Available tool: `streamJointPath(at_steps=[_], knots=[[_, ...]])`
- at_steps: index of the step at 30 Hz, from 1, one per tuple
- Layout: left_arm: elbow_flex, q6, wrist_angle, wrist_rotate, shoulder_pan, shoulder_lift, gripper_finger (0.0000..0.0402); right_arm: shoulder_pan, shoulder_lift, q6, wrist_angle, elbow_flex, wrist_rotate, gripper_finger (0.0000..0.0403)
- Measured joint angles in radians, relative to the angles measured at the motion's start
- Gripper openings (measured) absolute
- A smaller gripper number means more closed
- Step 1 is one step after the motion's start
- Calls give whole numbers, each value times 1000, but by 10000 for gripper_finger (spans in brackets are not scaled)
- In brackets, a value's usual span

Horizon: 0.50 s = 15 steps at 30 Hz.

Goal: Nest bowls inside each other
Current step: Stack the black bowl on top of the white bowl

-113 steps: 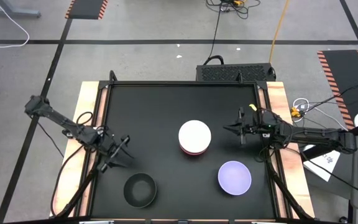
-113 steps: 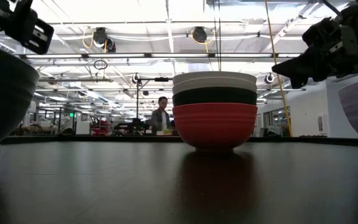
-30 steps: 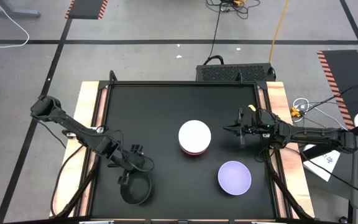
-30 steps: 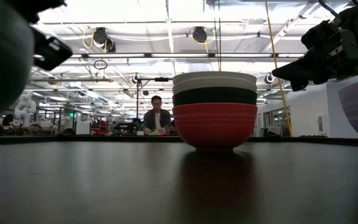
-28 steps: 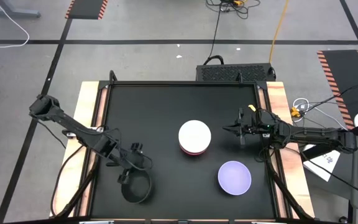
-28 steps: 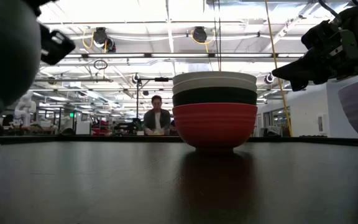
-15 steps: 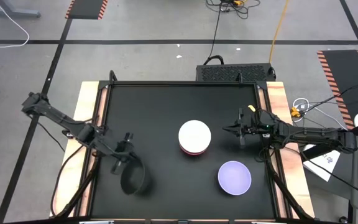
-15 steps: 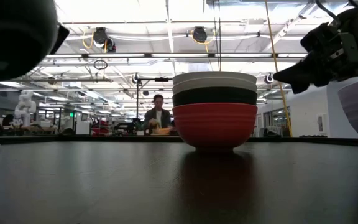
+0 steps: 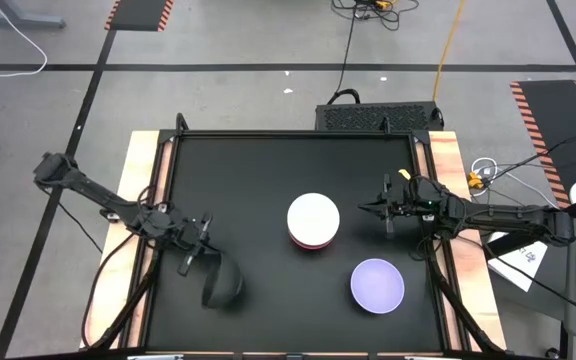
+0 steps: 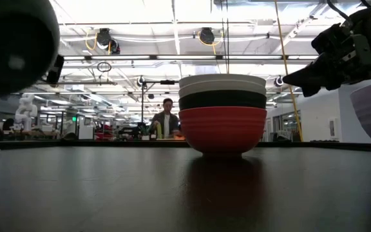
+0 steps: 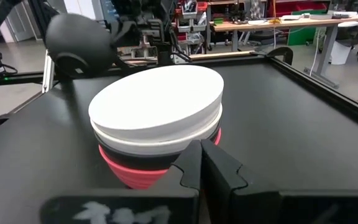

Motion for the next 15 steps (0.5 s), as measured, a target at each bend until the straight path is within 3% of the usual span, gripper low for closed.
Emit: streamJointPath(at_steps=[9,15], knots=[[-30,42,10,-5,76,3,5,0,0,1,6,0,0,0],[-30,54,118,-28,146,3,5,0,0,4,6,0,0,0]])
